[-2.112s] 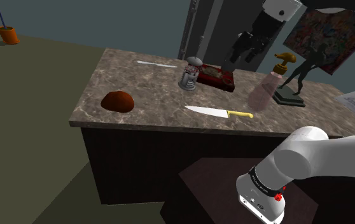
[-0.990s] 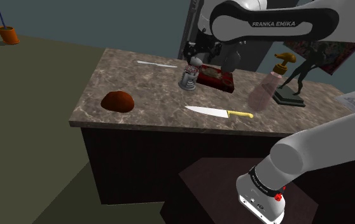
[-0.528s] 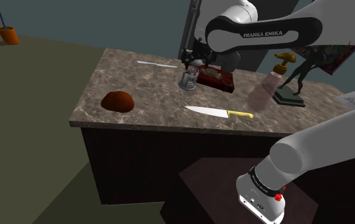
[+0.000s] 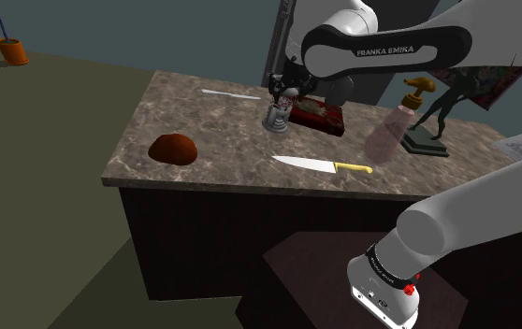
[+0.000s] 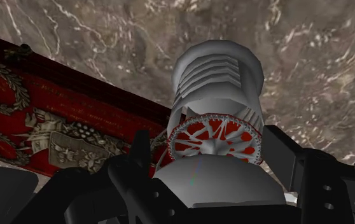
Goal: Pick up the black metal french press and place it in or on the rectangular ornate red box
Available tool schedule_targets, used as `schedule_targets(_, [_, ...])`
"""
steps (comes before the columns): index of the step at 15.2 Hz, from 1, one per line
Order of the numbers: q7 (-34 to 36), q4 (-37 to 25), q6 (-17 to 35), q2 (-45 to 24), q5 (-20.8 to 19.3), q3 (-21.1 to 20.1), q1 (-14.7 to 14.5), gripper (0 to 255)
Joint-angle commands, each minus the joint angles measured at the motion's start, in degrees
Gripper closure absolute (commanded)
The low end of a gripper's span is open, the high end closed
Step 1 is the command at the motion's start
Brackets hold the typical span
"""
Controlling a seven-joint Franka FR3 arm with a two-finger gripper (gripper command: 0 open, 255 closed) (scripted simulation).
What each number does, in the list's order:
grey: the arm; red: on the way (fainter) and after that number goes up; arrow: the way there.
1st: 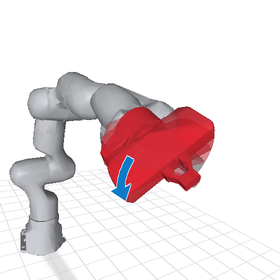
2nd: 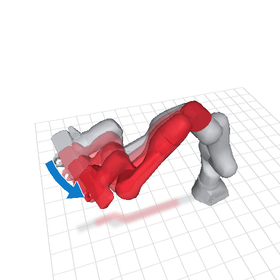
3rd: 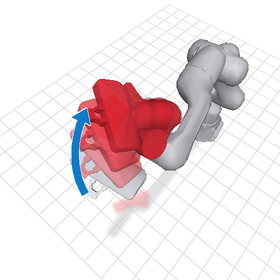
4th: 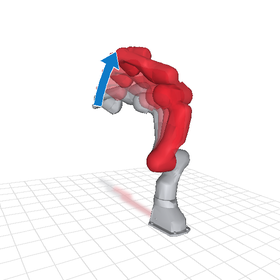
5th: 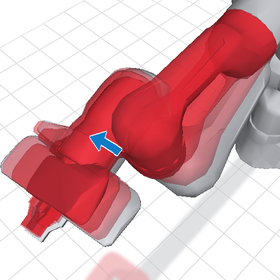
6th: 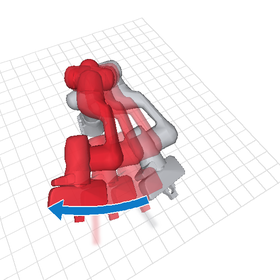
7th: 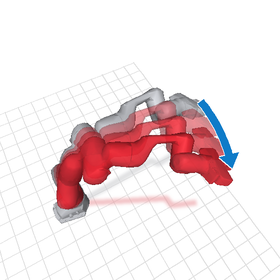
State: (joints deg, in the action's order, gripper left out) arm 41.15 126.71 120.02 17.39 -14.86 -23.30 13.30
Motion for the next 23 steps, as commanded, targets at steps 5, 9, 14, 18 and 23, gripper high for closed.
schedule_targets(5, [0.01, 0.01, -0.01, 0.01, 0.01, -0.01, -0.01, 255])
schedule_targets(9, [0.00, 0.00, 0.01, -0.01, 0.00, 0.00, 0.00, 255])
schedule_targets(14, [-1.39, -3.23, -3.59, 0.58, 0.70, 0.31, -0.11, 255])
schedule_targets(18, [-2.40, -6.03, -6.47, 0.82, 1.11, 0.50, -0.13, 255])
schedule_targets(23, [-3.53, -9.79, -10.09, 0.82, 1.45, 0.65, -0.08, 255])
